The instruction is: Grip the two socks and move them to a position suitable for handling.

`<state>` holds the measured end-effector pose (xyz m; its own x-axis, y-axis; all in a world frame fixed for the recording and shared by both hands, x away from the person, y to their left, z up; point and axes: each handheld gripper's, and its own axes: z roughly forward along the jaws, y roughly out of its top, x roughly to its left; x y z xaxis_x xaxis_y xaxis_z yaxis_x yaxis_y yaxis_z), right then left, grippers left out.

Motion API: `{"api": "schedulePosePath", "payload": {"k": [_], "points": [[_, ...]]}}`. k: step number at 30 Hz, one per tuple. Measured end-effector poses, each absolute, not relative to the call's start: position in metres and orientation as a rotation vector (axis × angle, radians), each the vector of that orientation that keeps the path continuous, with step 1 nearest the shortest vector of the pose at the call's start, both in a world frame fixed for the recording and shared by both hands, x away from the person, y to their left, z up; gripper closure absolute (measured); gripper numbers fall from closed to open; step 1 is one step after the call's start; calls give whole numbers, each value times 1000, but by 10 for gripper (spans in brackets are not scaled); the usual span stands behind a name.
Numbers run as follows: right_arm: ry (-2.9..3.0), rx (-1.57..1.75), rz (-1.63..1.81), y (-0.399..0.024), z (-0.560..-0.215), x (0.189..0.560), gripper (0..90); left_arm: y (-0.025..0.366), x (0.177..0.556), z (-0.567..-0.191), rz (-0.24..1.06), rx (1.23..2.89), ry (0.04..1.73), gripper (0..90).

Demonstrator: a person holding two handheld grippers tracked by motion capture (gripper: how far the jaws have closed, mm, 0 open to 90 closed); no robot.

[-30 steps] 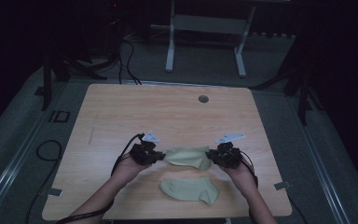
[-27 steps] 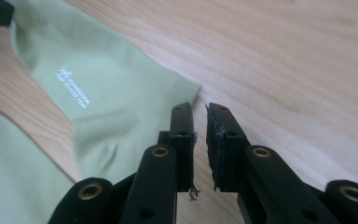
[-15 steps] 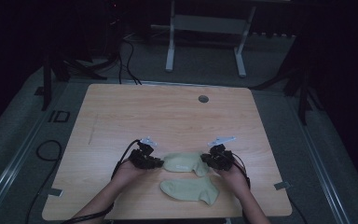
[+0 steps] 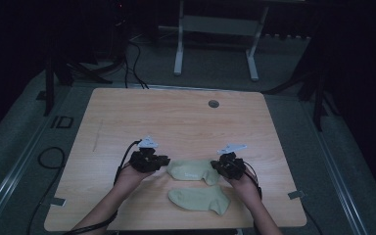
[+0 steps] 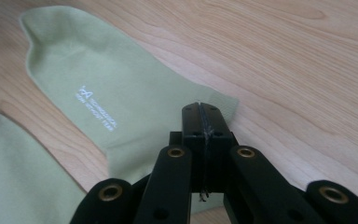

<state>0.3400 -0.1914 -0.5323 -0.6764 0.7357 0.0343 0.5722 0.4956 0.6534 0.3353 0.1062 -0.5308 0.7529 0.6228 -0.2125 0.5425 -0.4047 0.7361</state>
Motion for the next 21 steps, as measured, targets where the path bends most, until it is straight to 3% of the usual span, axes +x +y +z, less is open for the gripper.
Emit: {"api": "schedulePosePath", "payload": {"k": [2,11,16,21], "points": [[2503,1110,935,-189,-534,340,898,95,334,-534,129,2150,842,879],[2519,1136,873,-196,-547,341,887,95,340,-556,143,2210,923,867],[2514,1150,879,-202,-548,341,886,101,336,-561,113,2191,931,739],[2508,1149,862,-203,-548,345,886,104,335,-561,176,2184,949,600]]}}
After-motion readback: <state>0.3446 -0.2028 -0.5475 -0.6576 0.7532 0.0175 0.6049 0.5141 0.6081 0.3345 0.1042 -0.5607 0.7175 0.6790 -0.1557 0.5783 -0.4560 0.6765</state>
